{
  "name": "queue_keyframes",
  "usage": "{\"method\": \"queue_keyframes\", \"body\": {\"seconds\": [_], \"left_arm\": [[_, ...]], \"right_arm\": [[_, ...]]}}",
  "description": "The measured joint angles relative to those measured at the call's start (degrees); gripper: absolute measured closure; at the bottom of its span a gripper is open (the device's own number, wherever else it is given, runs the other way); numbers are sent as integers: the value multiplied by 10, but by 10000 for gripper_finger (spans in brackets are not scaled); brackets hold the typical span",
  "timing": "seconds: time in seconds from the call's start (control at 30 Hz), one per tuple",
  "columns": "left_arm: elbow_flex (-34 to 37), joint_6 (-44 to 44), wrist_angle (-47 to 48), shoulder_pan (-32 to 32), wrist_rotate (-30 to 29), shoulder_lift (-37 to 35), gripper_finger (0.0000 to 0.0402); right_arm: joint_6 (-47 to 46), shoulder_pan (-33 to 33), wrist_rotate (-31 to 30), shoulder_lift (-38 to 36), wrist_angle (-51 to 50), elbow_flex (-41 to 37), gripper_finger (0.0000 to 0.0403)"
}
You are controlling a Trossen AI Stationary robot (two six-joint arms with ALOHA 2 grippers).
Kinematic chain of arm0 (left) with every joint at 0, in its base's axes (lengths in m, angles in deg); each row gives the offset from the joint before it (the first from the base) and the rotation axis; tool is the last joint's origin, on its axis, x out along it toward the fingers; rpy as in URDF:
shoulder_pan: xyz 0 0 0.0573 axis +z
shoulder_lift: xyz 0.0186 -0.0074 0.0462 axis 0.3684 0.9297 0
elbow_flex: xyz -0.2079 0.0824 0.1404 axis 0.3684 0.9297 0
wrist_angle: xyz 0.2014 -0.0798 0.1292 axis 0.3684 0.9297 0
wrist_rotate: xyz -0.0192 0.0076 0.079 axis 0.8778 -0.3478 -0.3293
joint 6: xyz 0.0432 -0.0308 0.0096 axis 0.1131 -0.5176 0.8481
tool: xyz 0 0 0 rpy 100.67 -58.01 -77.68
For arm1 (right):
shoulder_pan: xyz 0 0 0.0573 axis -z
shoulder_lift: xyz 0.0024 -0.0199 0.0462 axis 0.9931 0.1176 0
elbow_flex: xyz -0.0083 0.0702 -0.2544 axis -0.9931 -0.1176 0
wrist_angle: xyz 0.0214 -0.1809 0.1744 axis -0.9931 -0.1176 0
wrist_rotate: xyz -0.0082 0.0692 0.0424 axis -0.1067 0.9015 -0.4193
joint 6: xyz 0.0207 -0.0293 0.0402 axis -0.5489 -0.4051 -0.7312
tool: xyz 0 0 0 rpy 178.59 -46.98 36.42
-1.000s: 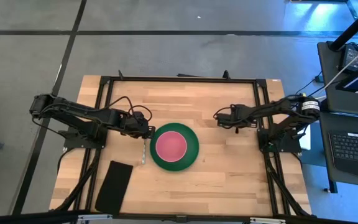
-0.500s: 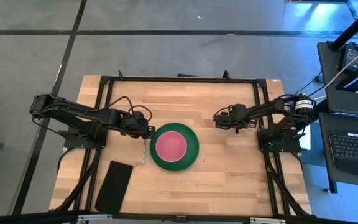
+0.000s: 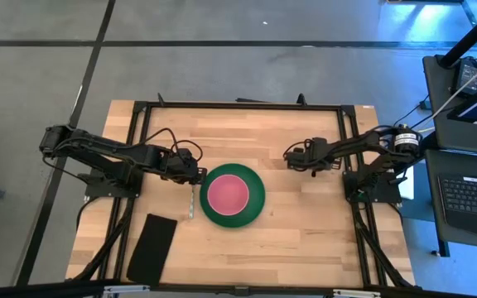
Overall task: Set table place
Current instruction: Put the black spoon into the light pink bowl
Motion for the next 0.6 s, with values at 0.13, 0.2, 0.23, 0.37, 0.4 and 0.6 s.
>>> {"method": "queue_keyframes", "body": {"seconds": [0.13,0.2,0.23,0.37,0.4,0.6], "left_arm": [[0,0,0,0,0,0,278],[0,0,0,0,0,0,278],[0,0,0,0,0,0,278],[0,0,0,0,0,0,278],[0,0,0,0,0,0,278],[0,0,0,0,0,0,278]], "right_arm": [[1,-14,19,-36,-29,19,395],[18,-19,5,-66,-37,34,396],[33,-19,-5,-78,-38,38,396],[88,-20,-21,-123,-46,51,397],[96,-21,-23,-135,-45,55,397],[235,-46,4,-189,16,93,397]]}}
